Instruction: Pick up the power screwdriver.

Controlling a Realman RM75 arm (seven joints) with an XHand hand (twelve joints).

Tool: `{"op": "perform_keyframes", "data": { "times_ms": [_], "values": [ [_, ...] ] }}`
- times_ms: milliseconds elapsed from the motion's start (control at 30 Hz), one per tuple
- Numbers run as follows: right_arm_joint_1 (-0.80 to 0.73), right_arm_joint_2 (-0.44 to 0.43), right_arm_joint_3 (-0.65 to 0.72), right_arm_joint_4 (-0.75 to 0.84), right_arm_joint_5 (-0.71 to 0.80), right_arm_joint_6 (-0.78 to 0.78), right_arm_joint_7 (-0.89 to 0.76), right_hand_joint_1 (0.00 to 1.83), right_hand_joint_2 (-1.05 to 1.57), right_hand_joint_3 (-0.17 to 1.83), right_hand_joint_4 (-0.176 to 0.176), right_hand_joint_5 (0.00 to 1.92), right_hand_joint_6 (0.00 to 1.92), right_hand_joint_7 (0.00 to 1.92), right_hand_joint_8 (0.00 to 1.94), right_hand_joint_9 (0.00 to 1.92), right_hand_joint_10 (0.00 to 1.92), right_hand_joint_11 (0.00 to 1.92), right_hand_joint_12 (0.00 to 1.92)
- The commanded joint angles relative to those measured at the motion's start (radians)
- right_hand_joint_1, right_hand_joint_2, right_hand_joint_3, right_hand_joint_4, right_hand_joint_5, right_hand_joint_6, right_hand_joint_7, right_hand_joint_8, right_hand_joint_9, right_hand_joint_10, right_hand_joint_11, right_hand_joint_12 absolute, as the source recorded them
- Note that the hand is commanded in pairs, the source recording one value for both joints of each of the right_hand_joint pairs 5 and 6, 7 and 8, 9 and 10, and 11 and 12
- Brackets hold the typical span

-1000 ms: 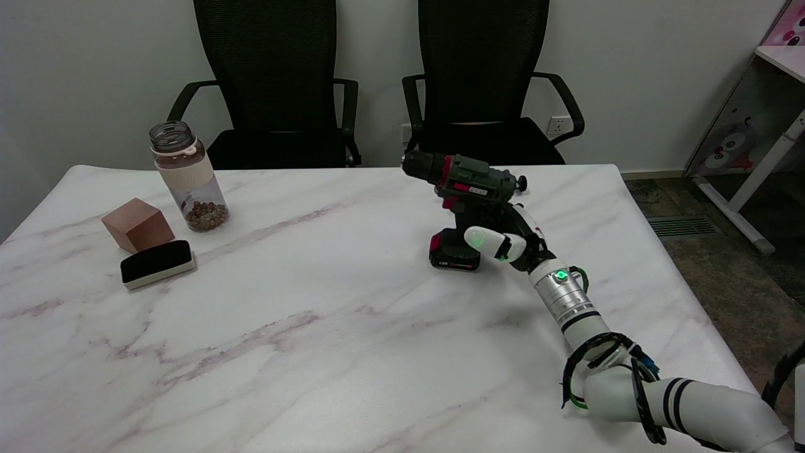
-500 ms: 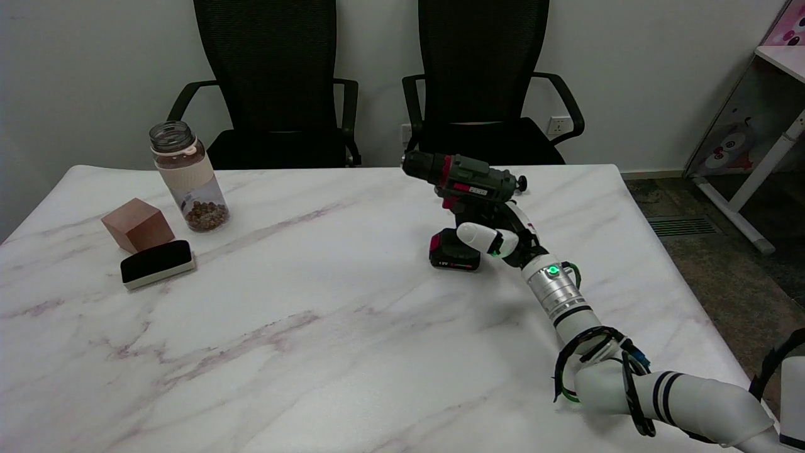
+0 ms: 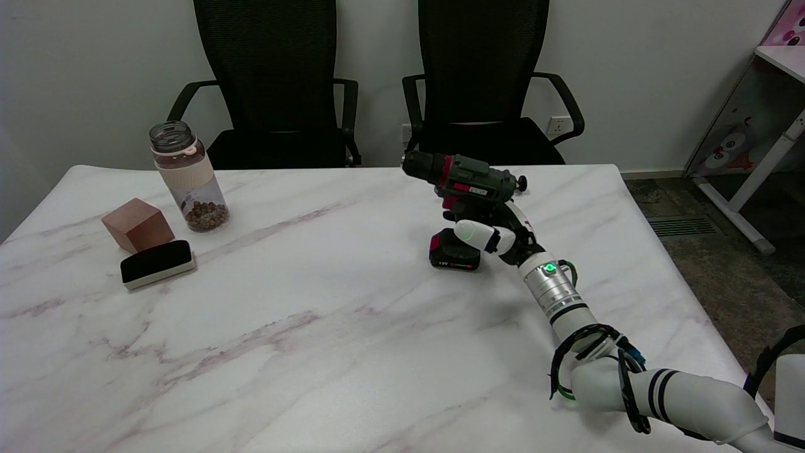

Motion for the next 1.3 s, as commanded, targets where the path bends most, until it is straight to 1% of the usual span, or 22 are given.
{"op": "perform_keyframes", "data": {
  "times_ms": [33,167,433,600,667,733,800,833,867,933,1033,1167,1300],
  "values": [
    [0.006,-0.018,-0.002,-0.002,0.009,-0.004,0.022,0.91,-0.11,0.73,-0.04,0.01,0.01,0.01,0.01,0.47,0.47,0.54,0.54],
    [0.006,-0.034,-0.002,0.007,0.009,0.003,0.063,0.91,-0.12,0.75,-0.04,0.01,0.01,0.01,0.01,0.47,0.47,0.53,0.53],
    [0.004,-0.042,-0.002,0.004,0.009,0.007,0.083,0.91,-0.14,0.79,-0.03,0.02,0.02,0.02,0.02,0.47,0.47,0.52,0.52],
    [0.004,-0.043,-0.002,0.001,0.009,0.007,0.125,0.91,-0.14,0.77,-0.025,0.02,0.02,0.02,0.02,0.46,0.46,0.47,0.47],
    [0.006,-0.044,-0.002,0.002,0.009,0.007,0.126,0.91,-0.13,0.75,-0.023,0.03,0.03,0.03,0.03,0.47,0.47,0.5,0.5],
    [0.007,-0.045,-0.002,0.003,0.009,0.007,0.126,0.91,-0.11,0.74,-0.022,0.03,0.03,0.03,0.03,0.51,0.51,0.61,0.61],
    [0.007,-0.045,-0.001,0.005,0.009,0.005,0.126,0.91,-0.09,0.72,-0.021,0.03,0.03,0.03,0.03,0.61,0.61,0.88,0.88],
    [0.007,-0.045,0.0,0.006,0.009,0.003,0.126,0.91,-0.08,0.72,-0.022,0.03,0.03,0.03,0.03,0.65,0.65,0.95,0.95],
    [0.009,-0.045,0.0,0.006,0.009,0.001,0.126,0.91,-0.05,0.7,-0.022,0.04,0.04,0.04,0.04,0.79,0.79,1.15,1.15],
    [0.012,-0.045,-0.002,0.009,0.009,-0.003,0.126,0.92,-0.01,0.71,-0.023,0.04,0.04,0.04,0.04,1.05,1.05,1.43,1.43],
    [0.015,-0.045,0.0,0.011,0.009,-0.008,0.126,0.92,0.04,0.73,-0.027,0.05,0.05,0.05,0.05,1.24,1.24,1.56,1.56],
    [0.02,-0.045,0.0,0.016,0.009,-0.019,0.126,0.92,0.07,0.77,-0.029,0.06,0.06,0.06,0.06,1.33,1.33,1.62,1.62],
    [0.024,-0.045,0.001,0.021,0.009,-0.019,0.126,0.92,0.08,0.8,-0.031,0.08,0.08,0.08,0.08,1.35,1.35,1.64,1.64]
  ]
}}
